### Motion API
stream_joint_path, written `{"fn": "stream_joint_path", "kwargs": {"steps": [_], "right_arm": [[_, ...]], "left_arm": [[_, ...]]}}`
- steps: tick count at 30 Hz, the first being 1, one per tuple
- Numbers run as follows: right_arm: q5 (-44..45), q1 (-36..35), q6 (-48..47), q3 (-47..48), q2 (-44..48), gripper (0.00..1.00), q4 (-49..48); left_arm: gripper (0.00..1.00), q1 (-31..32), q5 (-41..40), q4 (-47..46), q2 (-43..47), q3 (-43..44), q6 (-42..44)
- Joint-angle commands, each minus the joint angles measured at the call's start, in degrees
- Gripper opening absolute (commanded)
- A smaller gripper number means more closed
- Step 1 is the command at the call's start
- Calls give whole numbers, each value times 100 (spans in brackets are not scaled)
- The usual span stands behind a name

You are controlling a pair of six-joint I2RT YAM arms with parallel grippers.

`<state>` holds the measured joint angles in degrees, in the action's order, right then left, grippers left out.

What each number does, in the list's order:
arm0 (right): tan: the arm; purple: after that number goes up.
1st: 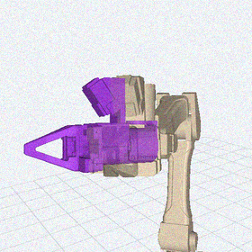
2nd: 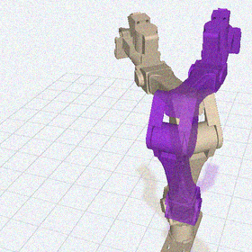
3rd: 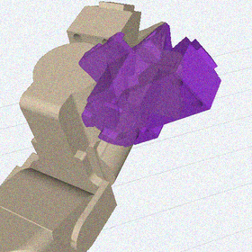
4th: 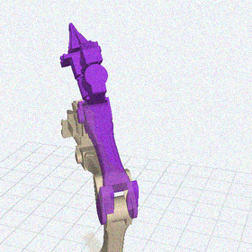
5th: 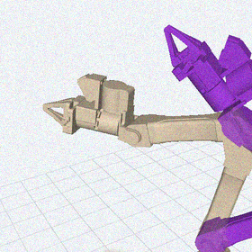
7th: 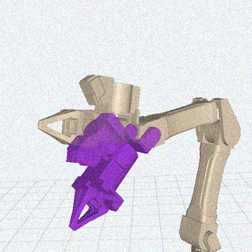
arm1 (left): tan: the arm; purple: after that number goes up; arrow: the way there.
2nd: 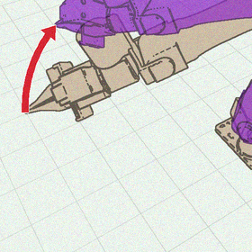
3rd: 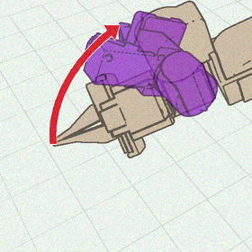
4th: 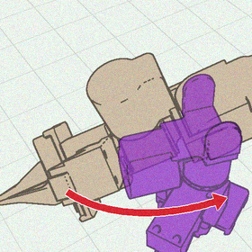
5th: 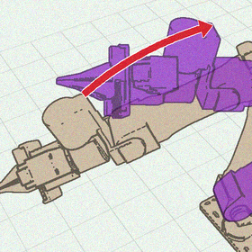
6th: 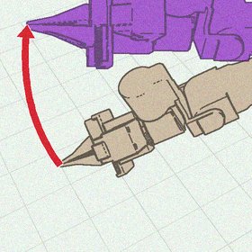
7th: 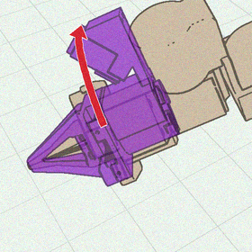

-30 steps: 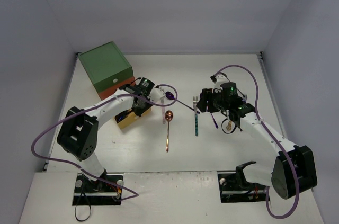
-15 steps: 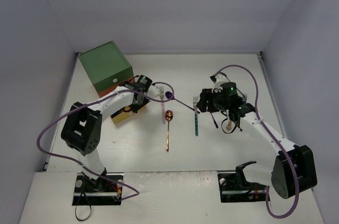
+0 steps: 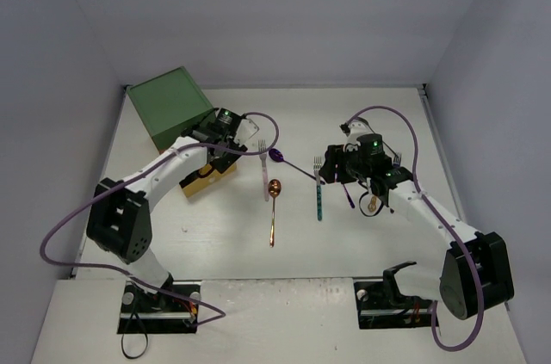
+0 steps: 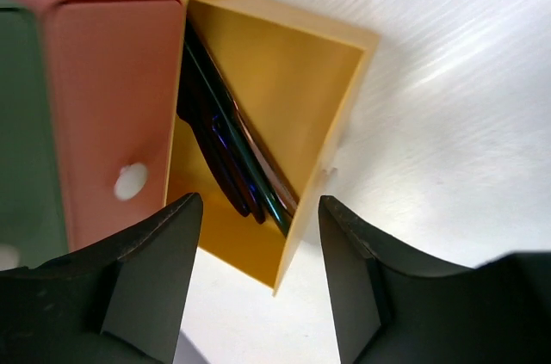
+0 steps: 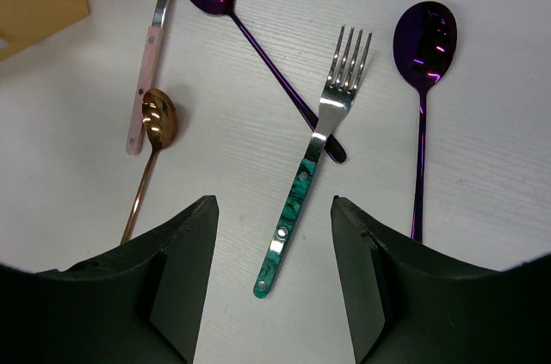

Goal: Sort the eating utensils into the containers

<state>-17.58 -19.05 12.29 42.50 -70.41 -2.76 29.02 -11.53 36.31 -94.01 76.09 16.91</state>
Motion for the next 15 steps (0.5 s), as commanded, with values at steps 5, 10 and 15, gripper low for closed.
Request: {"fn": "stream_joint_path", "kwargs": {"steps": [5, 10, 15], "right_arm": [[-104, 33, -52, 13, -16, 53, -260], [-140, 33, -25, -1, 59, 53, -251], [-174, 33, -17, -14, 98, 53, -256]], "left_arm": [[42, 94, 1453, -168, 982, -160, -1123], [30, 285, 1486, -231, 493, -506, -1247], [25, 294, 1206, -515, 60, -721, -1168]]}}
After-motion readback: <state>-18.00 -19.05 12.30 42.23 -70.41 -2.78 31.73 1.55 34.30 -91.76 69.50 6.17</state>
